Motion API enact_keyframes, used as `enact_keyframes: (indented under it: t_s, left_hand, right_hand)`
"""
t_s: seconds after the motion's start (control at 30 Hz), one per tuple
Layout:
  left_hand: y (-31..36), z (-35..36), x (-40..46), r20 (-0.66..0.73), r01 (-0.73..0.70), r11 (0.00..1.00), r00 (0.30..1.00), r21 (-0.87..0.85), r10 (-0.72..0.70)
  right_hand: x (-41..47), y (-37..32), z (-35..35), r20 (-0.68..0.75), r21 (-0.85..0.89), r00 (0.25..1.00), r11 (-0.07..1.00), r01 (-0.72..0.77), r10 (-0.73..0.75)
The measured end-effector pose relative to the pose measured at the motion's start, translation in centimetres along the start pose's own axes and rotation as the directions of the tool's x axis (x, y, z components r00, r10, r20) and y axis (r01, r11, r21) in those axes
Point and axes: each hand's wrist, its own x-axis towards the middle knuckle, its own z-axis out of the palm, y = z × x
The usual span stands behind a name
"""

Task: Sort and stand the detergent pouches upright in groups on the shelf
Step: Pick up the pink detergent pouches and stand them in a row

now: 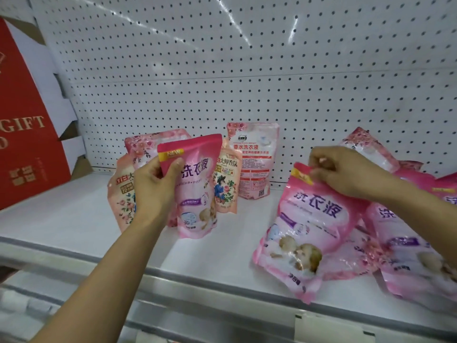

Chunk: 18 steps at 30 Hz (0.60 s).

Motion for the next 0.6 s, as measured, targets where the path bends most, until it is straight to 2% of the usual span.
enact_keyframes:
  t_s: [0.1, 0.2, 0.3, 0.5, 0.6]
  left_hand:
    - [-0.4, -0.5, 0.5, -0.068, 0.018, 1.000, 0.997, 0.006, -0.018]
    - [-0.5, -1.0, 0.8, -0.118, 0.047, 0.999, 0.992, -0.019, -0.049]
    - [-0.3, -1.5, 0.6, -0.154, 0.036, 0.999, 0.988, 0.006, -0.034]
    - [1.6, -2.4, 0.3, 0.005, 0.012, 0.998, 1.000, 0.060, -0.012]
    - [1.3, -3.4, 0.6, 0.013, -0.020, 0.996, 1.000, 0.091, 0.019]
  right_hand:
    - [1.9, -4.6, -0.7, -0.084, 0.080, 0.991, 0.991, 0.107, -0.100]
    - [3.5, -9.0, -0.3, -0.125, -0.003, 0.964, 0.971, 0.238, -0.236]
    - [5.0, -11.9, 1.2, -0.136, -0.054, 0.944, 0.954, 0.295, -0.300]
    - [7.0, -13.7, 4.3, -0.149, -0.062, 0.952, 0.963, 0.261, -0.267]
    - [6.9, -13.4, 4.8, -0.152, -0.069, 0.949, 0.961, 0.268, -0.276]
